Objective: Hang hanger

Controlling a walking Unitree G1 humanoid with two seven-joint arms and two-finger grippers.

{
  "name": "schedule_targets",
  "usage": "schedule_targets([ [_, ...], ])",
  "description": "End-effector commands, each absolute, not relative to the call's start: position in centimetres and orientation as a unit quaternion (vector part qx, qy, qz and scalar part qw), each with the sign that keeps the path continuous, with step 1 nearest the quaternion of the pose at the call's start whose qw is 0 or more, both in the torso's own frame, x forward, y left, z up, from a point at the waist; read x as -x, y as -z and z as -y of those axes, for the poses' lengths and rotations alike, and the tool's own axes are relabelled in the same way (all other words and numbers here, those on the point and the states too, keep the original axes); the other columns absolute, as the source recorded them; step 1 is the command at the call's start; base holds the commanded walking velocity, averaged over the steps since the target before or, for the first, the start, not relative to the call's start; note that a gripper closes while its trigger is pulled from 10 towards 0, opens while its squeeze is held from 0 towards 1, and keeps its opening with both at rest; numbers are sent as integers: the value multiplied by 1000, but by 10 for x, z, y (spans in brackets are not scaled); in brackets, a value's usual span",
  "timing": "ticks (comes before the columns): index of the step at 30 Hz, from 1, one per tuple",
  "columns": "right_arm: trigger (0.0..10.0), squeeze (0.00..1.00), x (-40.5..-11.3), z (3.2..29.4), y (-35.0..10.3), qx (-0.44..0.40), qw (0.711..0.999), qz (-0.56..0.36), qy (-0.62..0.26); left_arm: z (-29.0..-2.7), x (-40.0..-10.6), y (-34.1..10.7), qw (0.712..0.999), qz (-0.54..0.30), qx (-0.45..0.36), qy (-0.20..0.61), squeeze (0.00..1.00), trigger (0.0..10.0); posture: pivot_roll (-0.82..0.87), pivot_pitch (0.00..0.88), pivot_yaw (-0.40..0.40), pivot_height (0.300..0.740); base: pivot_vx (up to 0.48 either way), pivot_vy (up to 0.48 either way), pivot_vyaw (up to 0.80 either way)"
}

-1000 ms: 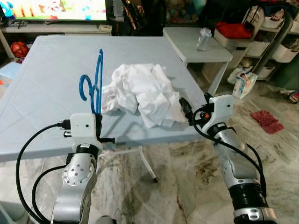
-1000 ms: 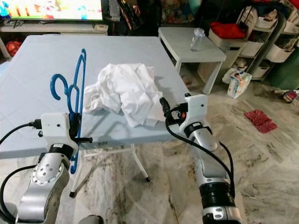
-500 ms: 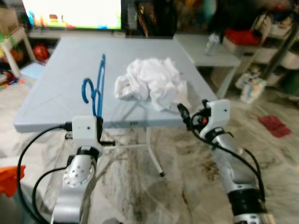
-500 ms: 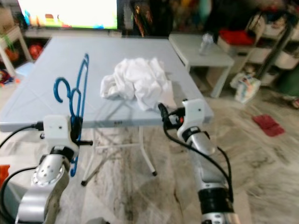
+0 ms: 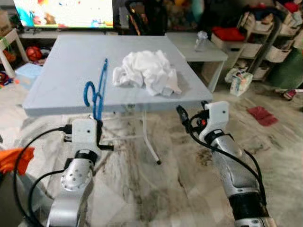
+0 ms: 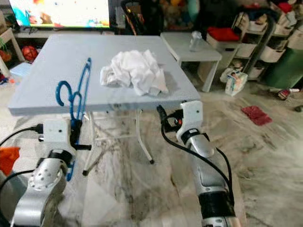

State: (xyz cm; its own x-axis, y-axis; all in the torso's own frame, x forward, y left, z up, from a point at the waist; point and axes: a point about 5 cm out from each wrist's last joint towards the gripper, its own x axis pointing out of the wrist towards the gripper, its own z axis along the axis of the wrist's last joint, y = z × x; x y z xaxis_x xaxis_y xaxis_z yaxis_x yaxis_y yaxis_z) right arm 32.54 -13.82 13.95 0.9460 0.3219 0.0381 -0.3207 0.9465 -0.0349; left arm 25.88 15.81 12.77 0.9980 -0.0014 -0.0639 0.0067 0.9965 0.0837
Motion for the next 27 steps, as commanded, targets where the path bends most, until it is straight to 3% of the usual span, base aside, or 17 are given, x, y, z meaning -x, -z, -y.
schedule_targets([
  [1, 10000, 0, -326, 144, -138, 49, 984, 19, -169, -150, -256, -118, 996, -61, -45, 37, 0, 10000, 119, 0, -81, 740, 0, 0, 0],
  [5, 10000, 0, -327, 143, -136, 53, 980, 14, -192, -143, -251, -109, 988, -90, -67, 103, 0, 10000, 121, 0, -83, 740, 0, 0, 0],
  [8, 10000, 0, -330, 149, -136, 94, 966, 5, -242, -140, -247, -103, 964, -122, -95, 219, 0, 10000, 127, 0, -92, 740, 0, 0, 0],
  [12, 10000, 0, -332, 159, -136, 167, 940, -10, -297, -151, -249, -100, 950, -149, -108, 251, 0, 10000, 125, 0, -93, 740, 0, 0, 0],
  [15, 10000, 0, -329, 168, -135, 226, 904, -28, -362, -154, -247, -99, 937, -163, -120, 285, 0, 10000, 120, 0, -90, 740, 0, 0, 0],
  [20, 10000, 0, -323, 185, -139, 334, 815, -51, -470, -146, -228, -90, 878, -195, -134, 415, 0, 10000, 109, 0, -91, 740, 0, 0, 0],
  [21, 10000, 0, -323, 185, -139, 334, 815, -51, -470, -146, -228, -90, 878, -195, -134, 415, 0, 10000, 109, 0, -91, 740, 0, 0, 0],
  [23, 10000, 0, -322, 185, -142, 371, 777, -61, -505, -142, -226, -87, 857, -199, -145, 452, 0, 10000, 101, 0, -92, 740, 0, 0, 0],
  [27, 10000, 0, -324, 185, -143, 410, 744, -62, -524, -138, -227, -87, 843, -196, -149, 478, 0, 10000, 94, 0, -91, 740, 0, 0, 0],
])
